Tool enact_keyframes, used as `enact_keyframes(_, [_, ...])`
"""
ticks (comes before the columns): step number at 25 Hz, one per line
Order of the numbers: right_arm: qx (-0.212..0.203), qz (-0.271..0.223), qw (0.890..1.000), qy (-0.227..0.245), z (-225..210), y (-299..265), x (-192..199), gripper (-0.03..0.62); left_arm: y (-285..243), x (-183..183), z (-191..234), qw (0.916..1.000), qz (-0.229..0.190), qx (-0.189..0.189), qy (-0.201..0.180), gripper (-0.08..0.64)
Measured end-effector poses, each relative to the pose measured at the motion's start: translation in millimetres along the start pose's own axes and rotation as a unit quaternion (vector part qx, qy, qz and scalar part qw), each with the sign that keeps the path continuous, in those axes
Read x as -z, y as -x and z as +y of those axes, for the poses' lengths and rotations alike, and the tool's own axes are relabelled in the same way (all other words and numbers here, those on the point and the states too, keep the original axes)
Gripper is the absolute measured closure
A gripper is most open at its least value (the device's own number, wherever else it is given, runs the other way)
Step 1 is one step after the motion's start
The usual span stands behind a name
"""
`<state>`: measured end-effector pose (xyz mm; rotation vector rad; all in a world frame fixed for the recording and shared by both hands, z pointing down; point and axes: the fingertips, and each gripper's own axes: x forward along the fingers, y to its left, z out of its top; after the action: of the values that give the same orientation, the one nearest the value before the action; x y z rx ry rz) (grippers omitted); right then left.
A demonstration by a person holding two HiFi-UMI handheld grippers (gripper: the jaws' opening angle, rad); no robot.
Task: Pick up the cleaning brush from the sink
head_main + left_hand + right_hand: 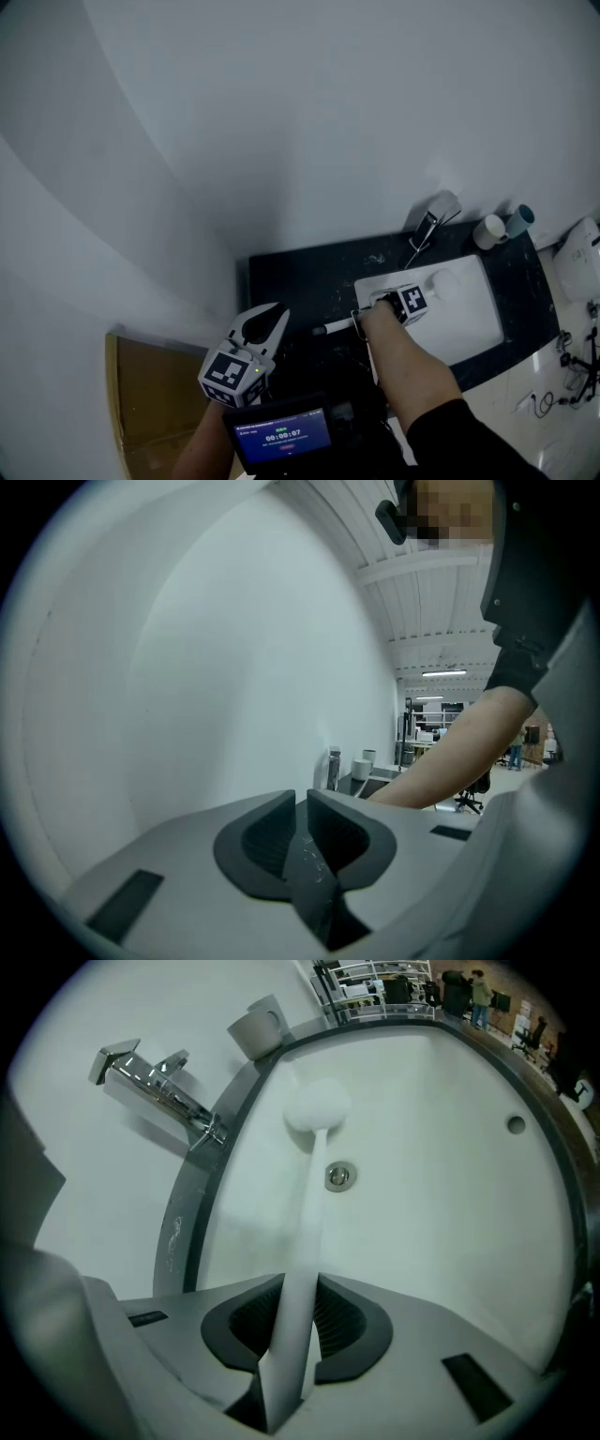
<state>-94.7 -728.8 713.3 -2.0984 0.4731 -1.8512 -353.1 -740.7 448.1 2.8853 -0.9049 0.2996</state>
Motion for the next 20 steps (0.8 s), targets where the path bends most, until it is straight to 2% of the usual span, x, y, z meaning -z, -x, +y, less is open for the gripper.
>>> enact_keyframes(5, [-0.022, -0.019, 1.0, 0.004, -31.8, 39.8, -13.8, 0.549, 15.1, -15.2, -22.5, 0.9997, -0.012, 0.018, -0.008, 0.505])
enact_keyframes(9, [-0.057, -0.039, 0.996, 0.051, -49.3, 82.1, -20.4, 0.549, 27.2, -19.5, -43.2, 0.999, -0.026, 0.037, -0.001, 0.505])
enact_keyframes(12, [-0.114, -0.054, 0.988, 0.091, -57.1, 126.0, -25.7, 0.549, 36.9, -18.4, -61.4, 0.9981, -0.039, 0.047, 0.011, 0.505])
enact_keyframes(15, [-0.171, -0.063, 0.973, 0.144, -73.7, 178.3, -42.6, 0.549, 42.2, -22.9, -94.1, 0.9969, -0.049, 0.06, 0.014, 0.505])
enact_keyframes(17, [-0.204, -0.07, 0.957, 0.191, -87.6, 210.1, -61.0, 0.549, 45.0, -28.5, -120.0, 0.9966, -0.057, 0.058, 0.014, 0.505])
enact_keyframes(20, [-0.243, -0.091, 0.919, 0.295, -111.2, 246.0, -96.2, 0.549, 43.8, -26.7, -159.9, 0.997, -0.059, 0.045, 0.018, 0.505])
